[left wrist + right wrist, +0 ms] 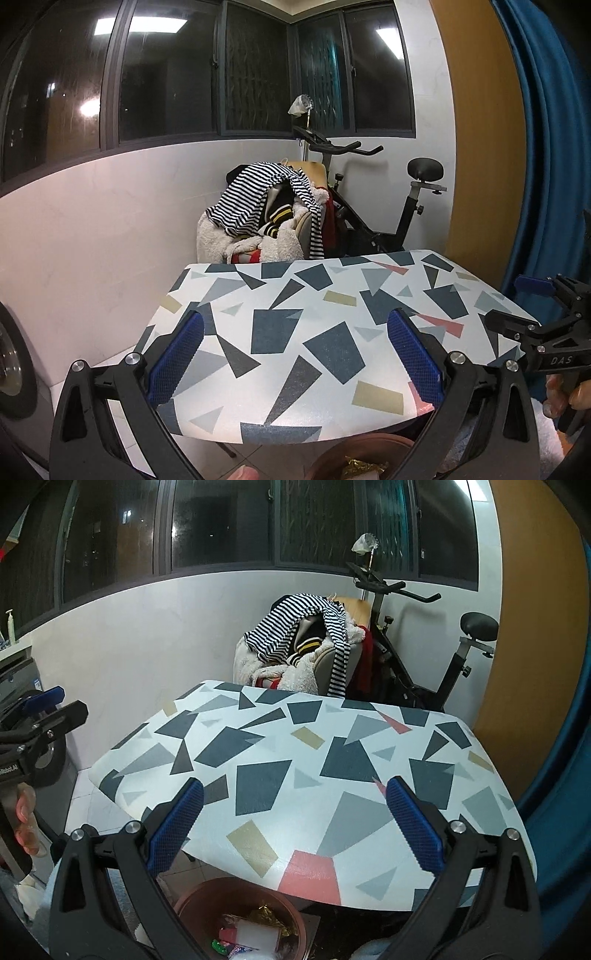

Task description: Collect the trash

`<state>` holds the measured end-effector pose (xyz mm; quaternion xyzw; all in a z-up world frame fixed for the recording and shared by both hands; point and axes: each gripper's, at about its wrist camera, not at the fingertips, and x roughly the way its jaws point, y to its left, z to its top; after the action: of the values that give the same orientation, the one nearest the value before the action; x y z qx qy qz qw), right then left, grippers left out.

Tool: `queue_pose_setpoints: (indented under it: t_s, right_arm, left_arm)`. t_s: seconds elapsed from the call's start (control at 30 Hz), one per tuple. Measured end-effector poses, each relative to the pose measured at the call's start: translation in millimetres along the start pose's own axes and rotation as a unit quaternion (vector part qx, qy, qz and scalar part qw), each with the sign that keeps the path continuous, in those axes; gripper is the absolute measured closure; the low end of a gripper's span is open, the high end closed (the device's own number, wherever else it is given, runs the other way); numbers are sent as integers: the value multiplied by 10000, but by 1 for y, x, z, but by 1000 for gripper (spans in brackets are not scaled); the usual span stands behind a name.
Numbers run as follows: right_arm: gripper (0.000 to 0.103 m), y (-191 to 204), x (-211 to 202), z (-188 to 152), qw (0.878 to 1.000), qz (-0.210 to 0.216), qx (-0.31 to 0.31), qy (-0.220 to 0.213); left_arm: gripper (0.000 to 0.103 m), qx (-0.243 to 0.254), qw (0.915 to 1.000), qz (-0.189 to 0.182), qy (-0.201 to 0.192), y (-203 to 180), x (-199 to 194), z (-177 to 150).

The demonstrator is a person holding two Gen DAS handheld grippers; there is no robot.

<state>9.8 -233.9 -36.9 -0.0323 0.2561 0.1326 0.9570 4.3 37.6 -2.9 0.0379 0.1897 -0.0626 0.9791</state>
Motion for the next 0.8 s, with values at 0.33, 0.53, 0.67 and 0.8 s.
queue_pose_setpoints:
  t_s: [0.33,0.53,0.67,0.8]
  right_arm:
    - [6,3,-10,4,9999,-42,97,-30]
    - [6,2,-11,1,9999,-55,144,-31]
    - [6,2,-10,1,9999,-55,152,-37]
    - [6,-1,-11,0,9998,-70,174,-46]
  left_arm:
    - [6,28,9999,60,130,-1,-4,0]
    - [6,-49,9998,108,156,2,-2,-3]
    - [6,-41,9998,106,168,3,0,-2]
    - [6,4,9998,107,187,4,2,-2]
